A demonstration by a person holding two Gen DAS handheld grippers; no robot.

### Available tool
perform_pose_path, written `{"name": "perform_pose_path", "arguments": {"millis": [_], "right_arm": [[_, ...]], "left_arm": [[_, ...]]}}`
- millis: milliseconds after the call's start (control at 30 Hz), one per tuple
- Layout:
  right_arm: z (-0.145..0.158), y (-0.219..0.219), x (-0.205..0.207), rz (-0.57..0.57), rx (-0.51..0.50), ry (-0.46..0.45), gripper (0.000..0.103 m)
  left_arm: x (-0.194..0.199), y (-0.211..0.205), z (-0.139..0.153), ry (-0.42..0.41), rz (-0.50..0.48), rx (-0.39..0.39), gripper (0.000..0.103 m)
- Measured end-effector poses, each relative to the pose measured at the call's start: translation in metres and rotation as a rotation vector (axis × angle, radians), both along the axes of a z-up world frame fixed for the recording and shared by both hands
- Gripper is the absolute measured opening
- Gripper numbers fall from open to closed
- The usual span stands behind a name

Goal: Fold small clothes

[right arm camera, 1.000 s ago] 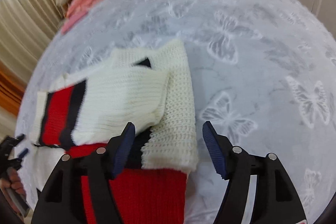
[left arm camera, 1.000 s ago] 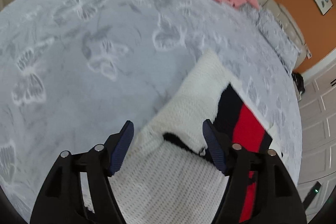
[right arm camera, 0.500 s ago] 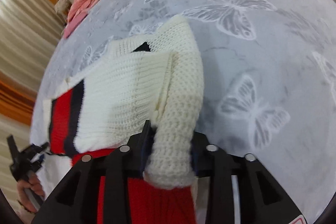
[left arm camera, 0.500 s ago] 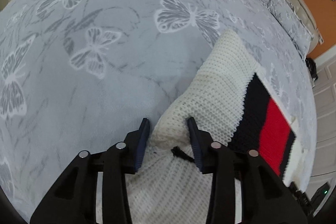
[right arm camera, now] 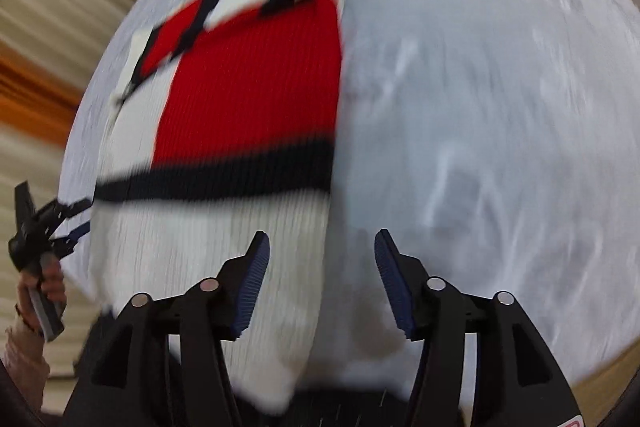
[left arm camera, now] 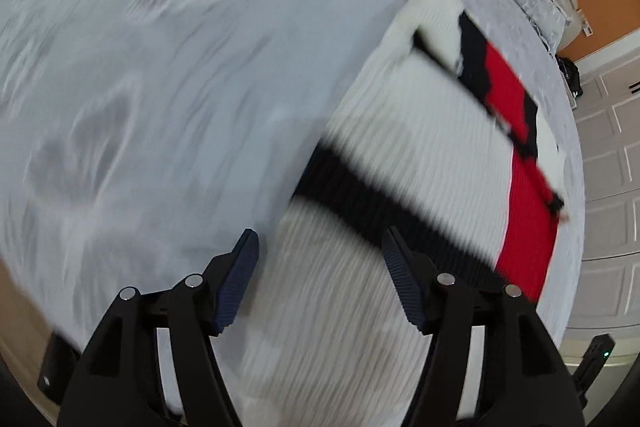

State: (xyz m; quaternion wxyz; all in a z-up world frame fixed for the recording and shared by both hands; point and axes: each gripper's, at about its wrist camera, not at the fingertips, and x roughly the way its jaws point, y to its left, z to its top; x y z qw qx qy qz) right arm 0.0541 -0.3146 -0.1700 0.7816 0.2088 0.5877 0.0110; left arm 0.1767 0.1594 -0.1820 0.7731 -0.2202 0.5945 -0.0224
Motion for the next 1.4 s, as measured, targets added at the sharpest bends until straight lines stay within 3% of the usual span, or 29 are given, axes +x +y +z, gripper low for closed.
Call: {"name": "perform_pose_path", "arguments": {"millis": [133,200,333,400,433,467,567,767,1000,1133,1233,1333,1400], "right_arm": [[-0.008,0.024,-0.028,0.031,0.059,0.07,0.057],[-0.012,0.041,-0.032,0.057,0.058,0.096,0.058],[-0.016,0.062,-0.036,0.058,0.052,0.09,0.058],[-0.016,0.067,-0.033,0.042,0.073,0.08,0.037],[-0.017,0.065,-0.033,0.026,0.104,0.085,0.014],[-0.015,0.06,-0.034,0.002,0.124,0.081,0.014],[0.012,0.052,-0.041,-0.017,0.112,-0.001,0.013],[0.076,0.041,-0.075,-0.014,0.033,-0.136,0.012],[0.109,0.032,-0.137,-0.007,-0.002,-0.156,0.011],[0.117,0.033,-0.197,-0.009,0.013,-0.124,0.011],[0.128,0.034,-0.235,-0.014,0.06,-0.137,0.011],[0.152,0.035,-0.252,-0.033,0.111,-0.182,0.011],[0.173,0.029,-0.233,-0.031,0.13,-0.259,0.011]], "left_arm": [[-0.037,0.009,-0.01,0.045,0.026,-0.06,0.065],[-0.046,0.004,-0.009,0.042,-0.001,-0.078,0.078],[-0.049,-0.016,-0.013,0.116,-0.084,-0.05,0.076],[-0.048,-0.02,-0.012,0.136,-0.104,-0.026,0.055],[-0.049,-0.02,-0.013,0.153,-0.105,-0.024,0.033],[-0.048,-0.019,-0.015,0.173,-0.096,-0.076,0.012],[-0.053,-0.014,-0.007,0.177,-0.054,-0.184,0.011],[-0.086,-0.013,0.055,0.065,-0.109,-0.188,0.01],[-0.15,-0.02,0.096,0.047,-0.184,-0.209,0.01],[-0.207,-0.016,0.102,0.085,-0.226,-0.205,0.01],[-0.238,-0.004,0.115,0.104,-0.201,-0.229,0.01],[-0.245,0.002,0.138,0.078,-0.155,-0.264,0.01],[-0.222,-0.002,0.158,0.021,-0.151,-0.265,0.01]]}}
